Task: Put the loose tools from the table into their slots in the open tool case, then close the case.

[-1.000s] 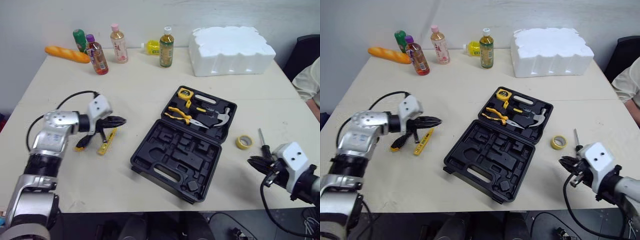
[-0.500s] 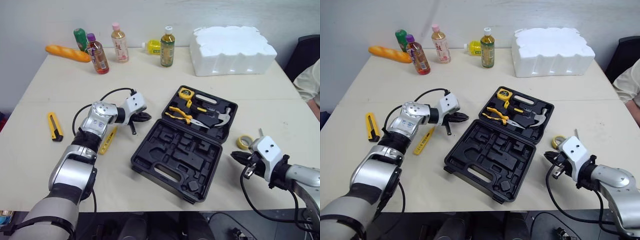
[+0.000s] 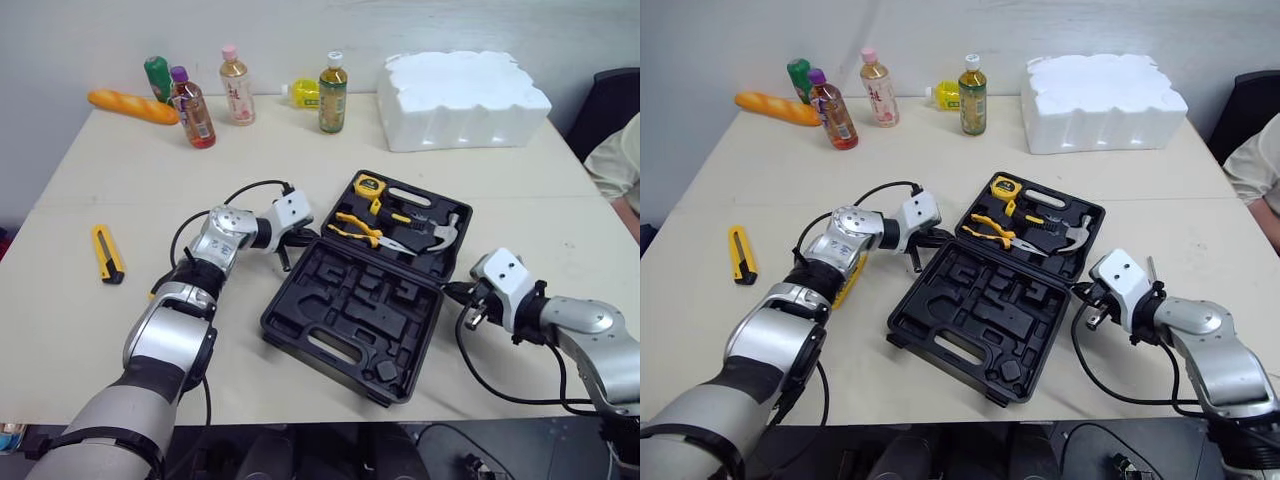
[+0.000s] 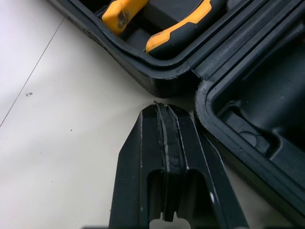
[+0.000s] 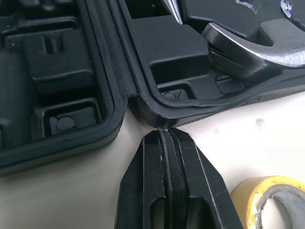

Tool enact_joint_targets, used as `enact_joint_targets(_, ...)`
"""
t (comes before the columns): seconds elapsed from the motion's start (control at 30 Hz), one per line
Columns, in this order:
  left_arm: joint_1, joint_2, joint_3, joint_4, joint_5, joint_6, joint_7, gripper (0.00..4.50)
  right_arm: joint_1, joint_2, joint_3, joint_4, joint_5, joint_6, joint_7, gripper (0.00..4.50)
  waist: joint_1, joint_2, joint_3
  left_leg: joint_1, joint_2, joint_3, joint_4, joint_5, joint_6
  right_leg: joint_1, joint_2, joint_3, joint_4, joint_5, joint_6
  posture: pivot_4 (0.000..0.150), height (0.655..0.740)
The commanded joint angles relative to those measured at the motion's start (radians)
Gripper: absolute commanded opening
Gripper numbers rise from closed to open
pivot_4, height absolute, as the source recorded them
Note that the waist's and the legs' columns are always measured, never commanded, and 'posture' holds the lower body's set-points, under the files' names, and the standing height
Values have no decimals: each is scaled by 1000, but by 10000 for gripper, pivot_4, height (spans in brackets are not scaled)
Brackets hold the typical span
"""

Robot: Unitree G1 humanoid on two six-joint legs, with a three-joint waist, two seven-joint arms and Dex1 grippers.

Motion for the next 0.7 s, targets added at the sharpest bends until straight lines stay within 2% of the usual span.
enact_joint_targets(0.03, 4, -17, 4, -56, -27, -14, -82, 0, -98, 45, 83, -22, -3, -24, 27, 450, -9, 0, 0, 0, 0, 0, 0, 0, 0, 0, 0, 0, 0, 0, 0, 1500, 7400)
enact_joint_targets(0.2, 109, 31, -23, -240, -30, 10, -178, 0, -245, 131, 178, 54, -65, -6, 19, 450, -26, 0, 0, 2, 1, 0, -1, 0, -1, 0, 3, 4, 1, 0, 0, 1500, 7400)
enact_joint_targets(0.33, 267, 126, 11, -524, -59, 249, -190, 0, -332, 172, 208, 126, -103, 21, 25, 450, -33, 0, 0, 1, 2, 0, 0, -1, -2, -6, 5, 9, 4, 0, 0, 1500, 7400)
enact_joint_targets(0.4, 347, 161, 18, -654, -73, 303, -198, 0, -354, 180, 209, 146, -106, 25, 41, 450, -42, 0, 0, 0, 1, 0, -1, -1, -3, -11, 5, 13, 7, 0, -1, 1500, 7400)
enact_joint_targets(0.5, 437, 167, 20, -810, -79, 357, -159, 0, -372, 193, 228, 153, -95, 21, 86, 450, -42, 0, 0, 0, 1, -2, -1, -2, -5, -13, 6, 13, 10, -1, -3, 1500, 7400)
enact_joint_targets(0.7, 522, 141, 23, -961, -71, 484, -74, 0, -406, 258, 254, 140, -81, 74, 99, 450, -43, 0, -1, 1, 1, -1, -1, -2, -5, -13, 6, 14, 10, -2, -3, 1500, 7400)
